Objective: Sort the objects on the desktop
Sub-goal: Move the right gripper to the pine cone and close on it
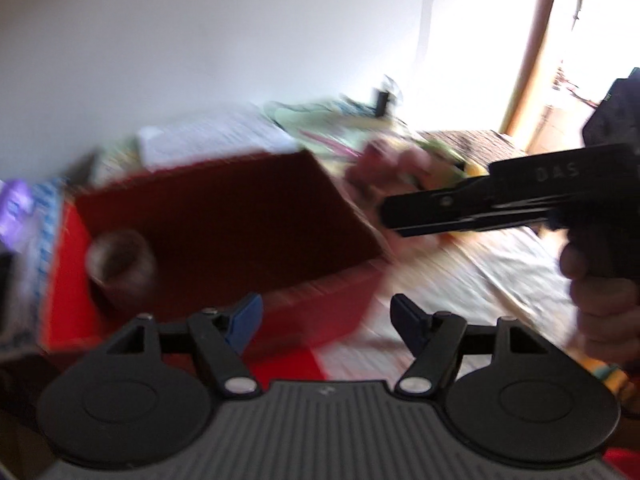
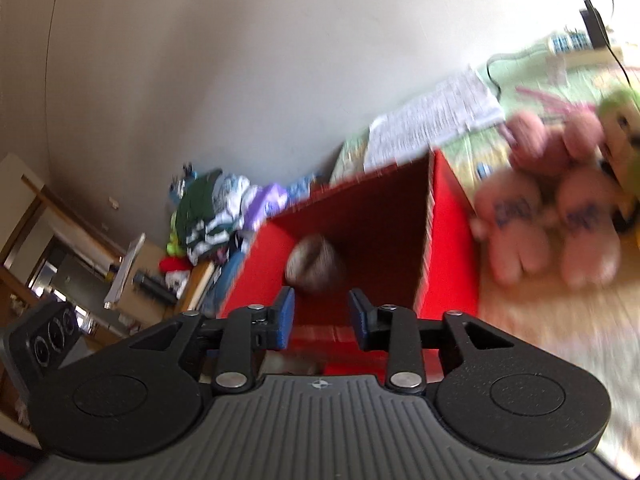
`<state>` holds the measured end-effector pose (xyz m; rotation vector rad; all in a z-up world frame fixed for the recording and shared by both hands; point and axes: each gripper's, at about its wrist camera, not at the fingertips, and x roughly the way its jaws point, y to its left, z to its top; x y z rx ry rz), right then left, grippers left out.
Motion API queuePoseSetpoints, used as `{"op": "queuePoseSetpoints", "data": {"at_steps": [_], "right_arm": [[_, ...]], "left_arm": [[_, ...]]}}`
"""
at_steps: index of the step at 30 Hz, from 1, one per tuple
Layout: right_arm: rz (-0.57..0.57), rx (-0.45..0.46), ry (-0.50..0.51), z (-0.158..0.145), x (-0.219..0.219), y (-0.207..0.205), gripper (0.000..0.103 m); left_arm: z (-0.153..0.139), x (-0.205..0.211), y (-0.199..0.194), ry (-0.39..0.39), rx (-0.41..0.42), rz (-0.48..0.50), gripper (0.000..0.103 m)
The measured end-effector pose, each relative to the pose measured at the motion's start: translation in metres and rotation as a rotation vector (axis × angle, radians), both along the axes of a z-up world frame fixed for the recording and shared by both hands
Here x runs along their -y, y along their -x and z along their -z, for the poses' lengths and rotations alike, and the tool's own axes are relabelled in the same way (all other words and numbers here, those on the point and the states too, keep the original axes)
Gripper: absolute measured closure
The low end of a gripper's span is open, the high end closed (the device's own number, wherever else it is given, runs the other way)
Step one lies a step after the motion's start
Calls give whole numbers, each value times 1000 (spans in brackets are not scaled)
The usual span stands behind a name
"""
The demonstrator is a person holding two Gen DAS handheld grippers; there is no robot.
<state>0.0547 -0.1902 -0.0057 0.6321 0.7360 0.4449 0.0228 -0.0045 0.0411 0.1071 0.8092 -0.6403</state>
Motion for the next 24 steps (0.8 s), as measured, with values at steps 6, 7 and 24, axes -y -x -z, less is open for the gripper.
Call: {"op": "queuePoseSetpoints", "data": {"at_steps": [6,7,24], "right_arm": [[-112,-140,54,36,-1,31,66],[-121,-172,55,44,-1,34,63],[-165,-393,-57,109,16,45,44]], "left_arm": [[34,26,34,-60,-116,133,32],[40,30,40,-73,-132,148,32],[98,70,49,-215,-222,122,34]]}}
